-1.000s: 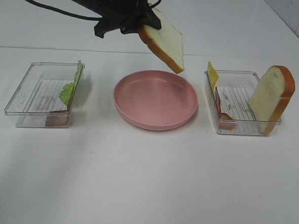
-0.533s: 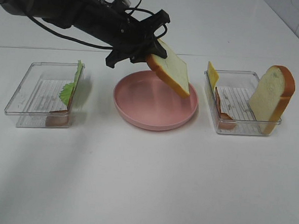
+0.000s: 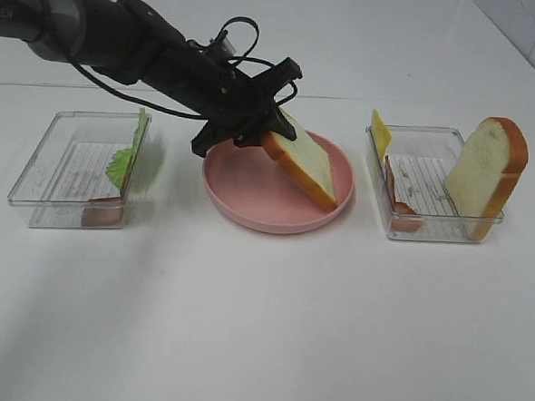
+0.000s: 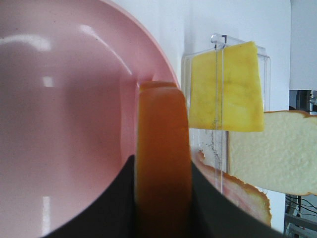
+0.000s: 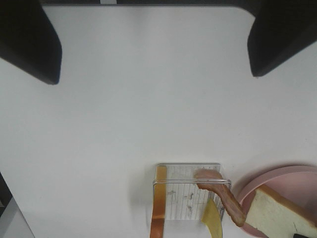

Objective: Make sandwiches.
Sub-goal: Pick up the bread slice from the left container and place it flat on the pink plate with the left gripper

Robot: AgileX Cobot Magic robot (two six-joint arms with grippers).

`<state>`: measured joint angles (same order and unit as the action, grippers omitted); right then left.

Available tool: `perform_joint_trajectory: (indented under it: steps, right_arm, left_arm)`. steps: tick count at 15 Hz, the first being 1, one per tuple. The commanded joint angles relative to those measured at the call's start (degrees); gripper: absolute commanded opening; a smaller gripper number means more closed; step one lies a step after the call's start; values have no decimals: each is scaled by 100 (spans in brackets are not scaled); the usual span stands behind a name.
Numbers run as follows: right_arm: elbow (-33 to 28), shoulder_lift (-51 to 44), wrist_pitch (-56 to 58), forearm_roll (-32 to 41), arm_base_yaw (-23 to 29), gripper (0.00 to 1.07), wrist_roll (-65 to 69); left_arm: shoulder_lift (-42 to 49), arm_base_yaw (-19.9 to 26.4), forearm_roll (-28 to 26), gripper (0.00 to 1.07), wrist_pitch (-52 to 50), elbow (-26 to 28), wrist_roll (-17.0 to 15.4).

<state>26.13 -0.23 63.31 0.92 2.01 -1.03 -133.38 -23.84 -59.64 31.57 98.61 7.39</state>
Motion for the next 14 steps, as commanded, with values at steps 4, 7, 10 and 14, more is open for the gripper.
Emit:
perform_joint_trajectory:
  steps: [4,7,10,14]
  right_arm:
    - [-23,-172,-23,-34,-23,99,-23]
    - [-23,-172,-23,-34,-23,99,-23]
    - [-23,-172,-23,-34,-23,99,-23]
    - [-23,-172,-23,-34,-23,99,-23]
  left_arm:
    - [6,-29,-23,40,-138,34,-29]
    - [6,-29,-17,67,-103,34,-29]
    - [17,-29,246,67,17,34,-218]
    - [17,-80,1513,67,441,544,-1266]
